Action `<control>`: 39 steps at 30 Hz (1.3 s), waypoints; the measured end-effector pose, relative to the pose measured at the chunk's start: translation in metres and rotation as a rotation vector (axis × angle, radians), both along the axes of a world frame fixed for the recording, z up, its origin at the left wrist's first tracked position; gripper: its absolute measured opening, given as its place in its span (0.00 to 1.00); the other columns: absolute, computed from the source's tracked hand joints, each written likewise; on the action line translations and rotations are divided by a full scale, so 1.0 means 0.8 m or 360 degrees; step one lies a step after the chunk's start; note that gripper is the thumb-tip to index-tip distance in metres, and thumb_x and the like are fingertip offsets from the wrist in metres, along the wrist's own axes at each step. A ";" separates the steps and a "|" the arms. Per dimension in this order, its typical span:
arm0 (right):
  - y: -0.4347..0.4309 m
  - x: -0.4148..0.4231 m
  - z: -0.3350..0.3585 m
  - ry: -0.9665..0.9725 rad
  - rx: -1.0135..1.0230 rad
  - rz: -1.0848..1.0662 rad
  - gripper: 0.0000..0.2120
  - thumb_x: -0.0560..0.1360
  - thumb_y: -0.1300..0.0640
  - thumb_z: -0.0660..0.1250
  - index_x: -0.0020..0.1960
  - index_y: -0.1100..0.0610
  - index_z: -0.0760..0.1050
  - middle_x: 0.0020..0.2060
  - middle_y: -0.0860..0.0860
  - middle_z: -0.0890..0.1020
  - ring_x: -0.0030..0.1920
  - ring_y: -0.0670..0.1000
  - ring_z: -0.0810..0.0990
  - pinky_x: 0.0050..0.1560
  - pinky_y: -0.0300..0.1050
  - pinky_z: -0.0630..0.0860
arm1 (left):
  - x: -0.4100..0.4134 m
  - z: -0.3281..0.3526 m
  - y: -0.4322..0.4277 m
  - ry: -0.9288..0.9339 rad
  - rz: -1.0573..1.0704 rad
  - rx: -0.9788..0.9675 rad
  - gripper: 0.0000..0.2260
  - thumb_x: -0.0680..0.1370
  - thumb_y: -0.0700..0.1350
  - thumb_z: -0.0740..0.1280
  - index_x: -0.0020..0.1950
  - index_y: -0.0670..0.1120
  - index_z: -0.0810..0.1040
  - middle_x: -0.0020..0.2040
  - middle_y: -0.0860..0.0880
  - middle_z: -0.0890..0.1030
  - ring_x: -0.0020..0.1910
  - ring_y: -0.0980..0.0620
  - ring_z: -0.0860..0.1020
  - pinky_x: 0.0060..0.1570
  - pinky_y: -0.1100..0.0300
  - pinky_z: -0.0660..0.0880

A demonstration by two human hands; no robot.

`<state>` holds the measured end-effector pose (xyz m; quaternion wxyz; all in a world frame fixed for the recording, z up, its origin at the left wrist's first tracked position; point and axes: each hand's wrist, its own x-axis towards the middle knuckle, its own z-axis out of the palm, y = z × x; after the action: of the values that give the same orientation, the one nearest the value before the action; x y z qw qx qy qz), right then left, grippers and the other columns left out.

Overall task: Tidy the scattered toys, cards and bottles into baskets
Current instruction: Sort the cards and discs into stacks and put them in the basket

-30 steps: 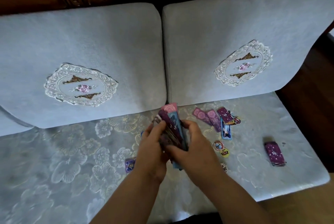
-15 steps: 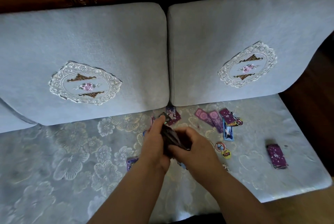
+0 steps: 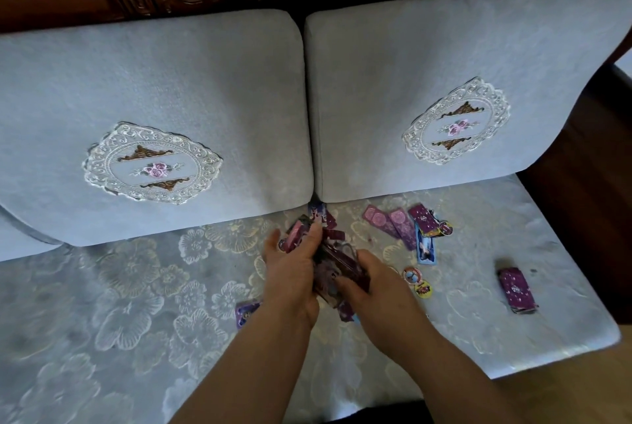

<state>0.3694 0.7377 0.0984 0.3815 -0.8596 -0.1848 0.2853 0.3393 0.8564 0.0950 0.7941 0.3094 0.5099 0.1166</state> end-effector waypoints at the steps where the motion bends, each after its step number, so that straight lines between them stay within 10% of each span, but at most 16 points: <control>1: 0.000 0.000 0.002 0.0005 -0.0011 0.0017 0.07 0.77 0.49 0.64 0.55 0.47 0.74 0.43 0.45 0.82 0.41 0.41 0.80 0.43 0.43 0.79 | 0.000 -0.001 0.001 -0.0006 -0.0014 0.0065 0.25 0.74 0.43 0.73 0.68 0.52 0.69 0.58 0.43 0.80 0.51 0.43 0.82 0.49 0.46 0.81; 3: 0.003 -0.001 0.002 0.0048 -0.0020 0.0017 0.09 0.77 0.48 0.65 0.56 0.46 0.73 0.44 0.45 0.82 0.41 0.41 0.81 0.43 0.43 0.79 | -0.002 0.000 -0.001 -0.0007 -0.0167 0.0220 0.18 0.72 0.48 0.75 0.60 0.54 0.74 0.56 0.46 0.81 0.51 0.46 0.82 0.48 0.50 0.80; 6: 0.010 -0.001 0.003 0.0106 -0.0036 0.0062 0.17 0.71 0.46 0.65 0.59 0.43 0.70 0.50 0.46 0.79 0.46 0.45 0.81 0.47 0.48 0.80 | -0.003 -0.001 -0.008 0.0102 -0.0550 0.0447 0.36 0.58 0.64 0.79 0.61 0.55 0.73 0.57 0.50 0.80 0.55 0.48 0.79 0.56 0.49 0.78; 9: 0.015 0.002 0.003 0.0144 -0.0052 0.0179 0.21 0.70 0.51 0.67 0.63 0.44 0.70 0.53 0.47 0.78 0.48 0.46 0.80 0.48 0.46 0.80 | -0.005 -0.007 -0.009 0.0222 -0.0640 0.0556 0.37 0.60 0.59 0.80 0.64 0.53 0.70 0.56 0.50 0.80 0.55 0.50 0.79 0.57 0.49 0.78; 16: 0.012 0.006 0.008 0.0130 0.0073 -0.0147 0.11 0.67 0.52 0.75 0.45 0.44 0.75 0.38 0.41 0.82 0.37 0.37 0.80 0.36 0.32 0.74 | -0.010 -0.013 0.010 0.0000 -0.0012 -0.0194 0.25 0.73 0.54 0.72 0.62 0.39 0.75 0.53 0.38 0.81 0.52 0.38 0.82 0.49 0.43 0.80; 31: 0.020 0.009 0.010 0.0224 0.0297 -0.0474 0.12 0.67 0.55 0.77 0.47 0.49 0.78 0.39 0.45 0.84 0.41 0.44 0.82 0.47 0.48 0.80 | 0.000 0.009 0.016 -0.0165 0.0022 -0.0150 0.24 0.73 0.61 0.69 0.55 0.41 0.79 0.50 0.41 0.83 0.51 0.40 0.82 0.46 0.44 0.82; 39: 0.005 0.015 0.021 0.0336 0.0664 -0.0585 0.11 0.67 0.55 0.77 0.49 0.52 0.81 0.40 0.45 0.86 0.43 0.44 0.84 0.44 0.38 0.80 | -0.009 -0.002 0.047 -0.0415 -0.0036 -0.0698 0.18 0.78 0.55 0.62 0.57 0.42 0.78 0.50 0.42 0.82 0.60 0.38 0.77 0.63 0.40 0.72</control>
<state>0.3813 0.7420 0.1153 0.6123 -0.7472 -0.0400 0.2551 0.3323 0.8942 0.0930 0.9026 0.1179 0.4127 0.0333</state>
